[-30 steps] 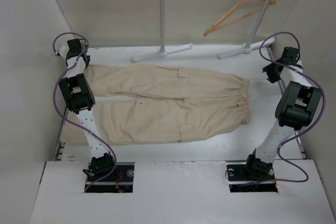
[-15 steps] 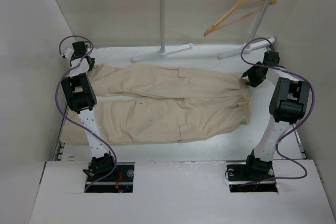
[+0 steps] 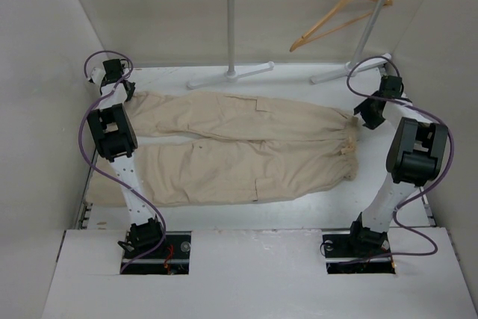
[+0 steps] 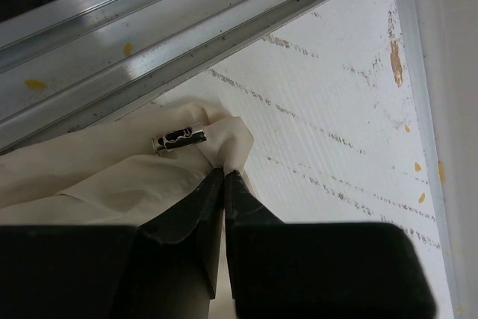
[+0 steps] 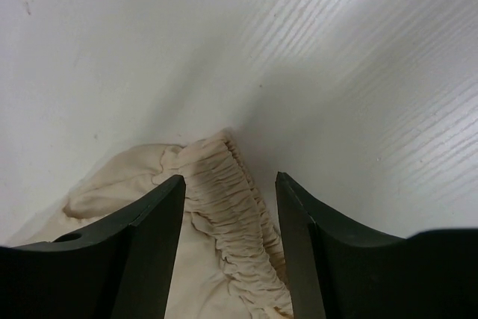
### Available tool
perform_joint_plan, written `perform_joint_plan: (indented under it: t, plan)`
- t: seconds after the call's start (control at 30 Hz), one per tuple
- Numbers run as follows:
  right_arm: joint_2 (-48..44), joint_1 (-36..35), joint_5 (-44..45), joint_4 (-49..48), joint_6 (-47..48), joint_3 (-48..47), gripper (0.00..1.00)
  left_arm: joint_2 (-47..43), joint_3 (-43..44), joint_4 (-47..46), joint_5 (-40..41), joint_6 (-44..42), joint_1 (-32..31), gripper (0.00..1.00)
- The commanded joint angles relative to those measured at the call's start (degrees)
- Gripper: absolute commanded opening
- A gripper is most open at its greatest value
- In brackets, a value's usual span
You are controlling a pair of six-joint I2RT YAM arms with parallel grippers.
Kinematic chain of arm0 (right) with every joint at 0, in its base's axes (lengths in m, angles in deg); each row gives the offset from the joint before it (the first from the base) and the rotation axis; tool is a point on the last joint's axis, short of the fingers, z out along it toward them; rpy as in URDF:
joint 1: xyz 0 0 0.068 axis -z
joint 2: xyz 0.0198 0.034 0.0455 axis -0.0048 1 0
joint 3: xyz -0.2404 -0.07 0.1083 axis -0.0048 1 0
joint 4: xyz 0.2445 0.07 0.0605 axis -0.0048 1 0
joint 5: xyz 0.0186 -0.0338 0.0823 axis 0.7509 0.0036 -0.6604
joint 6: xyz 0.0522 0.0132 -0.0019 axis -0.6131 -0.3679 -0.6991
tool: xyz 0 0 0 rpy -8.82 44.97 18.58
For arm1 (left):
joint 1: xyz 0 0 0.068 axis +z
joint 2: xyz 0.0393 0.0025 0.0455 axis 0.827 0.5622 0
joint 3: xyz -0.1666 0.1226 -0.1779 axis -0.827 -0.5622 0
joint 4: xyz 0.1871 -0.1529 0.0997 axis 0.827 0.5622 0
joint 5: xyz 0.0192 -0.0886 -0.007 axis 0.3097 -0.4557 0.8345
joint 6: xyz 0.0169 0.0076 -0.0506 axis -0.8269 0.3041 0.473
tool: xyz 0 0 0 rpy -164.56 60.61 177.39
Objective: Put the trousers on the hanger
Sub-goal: Flatten out the trousers at the center of the board.
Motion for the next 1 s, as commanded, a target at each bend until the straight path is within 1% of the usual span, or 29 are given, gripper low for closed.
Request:
perform_joint_plan:
  t: [0.0,0.1,0.13,0.17,0.23,0.37,0.4,0.53,0.67,0.77,0.87,0.97]
  plan:
    - [2.38,-0.87,-0.28,3.29,2.05,-4.33,0.57,-5.05,0.18,-0.91,-0.03,-0.02,-0.01,0.04]
    - [5.72,-1.92,-2.65,6.29,1.44,-6.97,0.52,-4.79,0.09,-0.91,-0.03,-0.02,-0.01,0.04]
    - [6.51,-2.1,-3.1,6.56,1.18,-7.41,0.49,-4.79,0.0,-0.91,-0.03,-0.02,-0.01,0.04]
    - [7.04,-2.28,-3.27,6.47,0.83,-7.51,0.44,-4.79,0.0,-1.0,-0.03,-0.02,-0.01,0.04]
    - [8.36,-2.28,-3.98,6.12,-1.19,-7.51,0.37,-4.7,0.0,-1.0,-0.12,-0.02,-0.01,0.04]
    - [7.5,-2.28,-3.55,3.23,-4.09,-5.67,0.07,-4.96,-0.26,-1.0,-0.12,-0.02,-0.09,0.04]
    - [5.83,-2.28,-2.76,1.92,-4.88,-4.7,0.03,-5.05,-0.26,-1.0,-0.21,-0.02,-0.27,0.04]
    - [0.38,-1.93,1.81,0.85,-6.12,-4.25,0.0,-5.14,-0.26,-1.17,-0.74,0.06,-0.36,0.03]
    - [-2.97,2.63,4.63,1.81,-6.12,-5.22,0.0,-7.33,-2.45,-1.96,-0.74,0.33,-0.27,0.02]
    - [-3.06,5.88,4.72,2.08,-6.03,-5.49,0.0,-10.57,-6.49,-4.85,-1.0,0.85,0.34,0.01]
    - [-2.36,8.26,4.2,1.55,-6.12,-4.87,0.0,-14.18,-10.79,-7.23,-1.35,3.39,1.13,0.0]
    - [-0.61,8.97,3.23,1.11,-5.6,-5.83,0.0,-15.25,-11.6,-9.43,-1.79,4.46,1.14,0.0]
